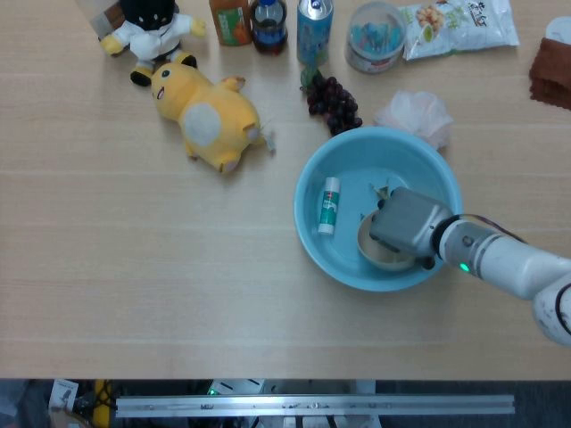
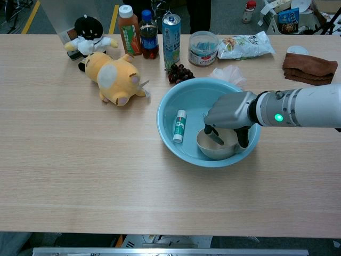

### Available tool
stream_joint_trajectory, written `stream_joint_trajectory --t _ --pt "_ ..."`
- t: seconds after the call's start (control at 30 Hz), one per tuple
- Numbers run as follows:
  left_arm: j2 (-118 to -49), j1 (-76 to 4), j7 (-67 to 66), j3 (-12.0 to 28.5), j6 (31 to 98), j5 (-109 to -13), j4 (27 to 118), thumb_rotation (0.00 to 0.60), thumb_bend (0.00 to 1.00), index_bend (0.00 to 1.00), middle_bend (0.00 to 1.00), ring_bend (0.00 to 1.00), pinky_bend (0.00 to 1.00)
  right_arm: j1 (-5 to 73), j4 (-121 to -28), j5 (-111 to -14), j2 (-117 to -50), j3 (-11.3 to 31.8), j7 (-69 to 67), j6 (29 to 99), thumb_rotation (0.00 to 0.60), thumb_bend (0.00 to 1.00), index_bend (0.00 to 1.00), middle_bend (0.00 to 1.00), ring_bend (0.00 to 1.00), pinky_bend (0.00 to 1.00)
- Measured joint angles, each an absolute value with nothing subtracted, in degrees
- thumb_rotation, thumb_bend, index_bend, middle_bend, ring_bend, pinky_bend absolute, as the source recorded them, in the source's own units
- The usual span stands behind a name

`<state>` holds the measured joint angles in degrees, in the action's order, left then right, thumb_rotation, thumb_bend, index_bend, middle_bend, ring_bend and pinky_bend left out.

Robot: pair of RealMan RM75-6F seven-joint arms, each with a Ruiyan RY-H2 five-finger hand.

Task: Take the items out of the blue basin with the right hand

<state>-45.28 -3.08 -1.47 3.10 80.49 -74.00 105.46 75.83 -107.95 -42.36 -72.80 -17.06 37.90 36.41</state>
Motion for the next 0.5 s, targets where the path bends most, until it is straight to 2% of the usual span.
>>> stream_joint_trajectory --t 0.5 --pt "-45.05 -3.06 -0.72 3.16 79.98 -73.50 104.92 0.600 0.37 0.26 0.26 0.25 0.26 76.74 -108.15 -40.29 -74.48 -18.13 39.76 39.46 0.600 0.35 0.56 0.37 0.24 0.33"
